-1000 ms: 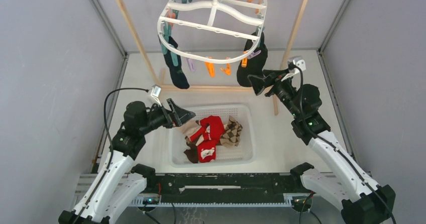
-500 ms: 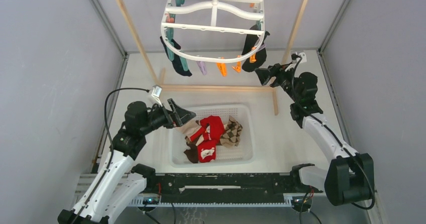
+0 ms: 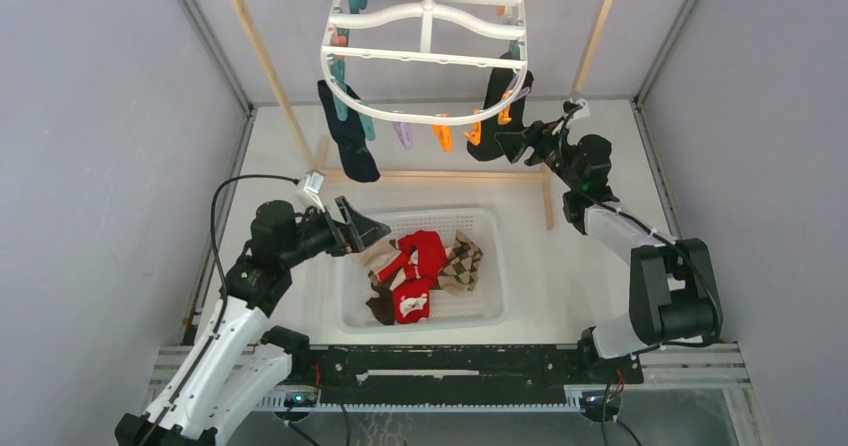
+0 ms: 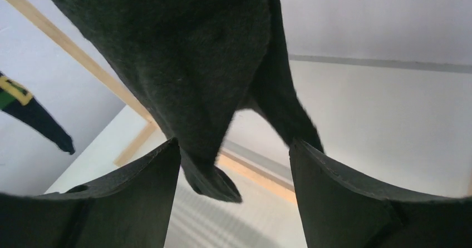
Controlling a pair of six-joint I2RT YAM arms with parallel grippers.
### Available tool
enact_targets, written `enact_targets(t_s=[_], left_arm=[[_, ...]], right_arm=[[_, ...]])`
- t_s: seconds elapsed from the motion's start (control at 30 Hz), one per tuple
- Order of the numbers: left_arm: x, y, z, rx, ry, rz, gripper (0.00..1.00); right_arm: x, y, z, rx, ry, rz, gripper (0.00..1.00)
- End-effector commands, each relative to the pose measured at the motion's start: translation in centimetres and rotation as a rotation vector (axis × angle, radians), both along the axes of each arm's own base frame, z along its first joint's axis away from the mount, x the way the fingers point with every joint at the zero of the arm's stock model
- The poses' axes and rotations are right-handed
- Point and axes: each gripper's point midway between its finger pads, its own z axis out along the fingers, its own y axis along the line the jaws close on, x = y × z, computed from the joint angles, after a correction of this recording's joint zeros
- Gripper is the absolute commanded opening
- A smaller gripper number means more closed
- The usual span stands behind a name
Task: Remove the socks clipped to the hanger
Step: Remove the sock from the hanger.
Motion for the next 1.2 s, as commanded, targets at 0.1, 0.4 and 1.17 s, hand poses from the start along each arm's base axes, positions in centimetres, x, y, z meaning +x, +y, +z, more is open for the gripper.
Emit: enact_targets(t_s=[0.1, 0.4, 1.17], left_arm=[[0.8, -0.2, 2.3, 0.002, -0.077, -0.004, 1.0], [0.6, -0.2, 2.3, 0.0, -0.081, -0.008, 1.0], [2.2, -4.8, 7.5, -0.221, -0.242, -0.128, 1.0]], right_arm=[[0.1, 3.1, 5.9, 0.101, -0.176, 0.158, 0.68], [-1.0, 5.6, 5.8, 0.122, -0.139, 0.24, 0.12], [-12.6, 11.2, 6.4, 0.002, -0.08, 0.387, 0.0]])
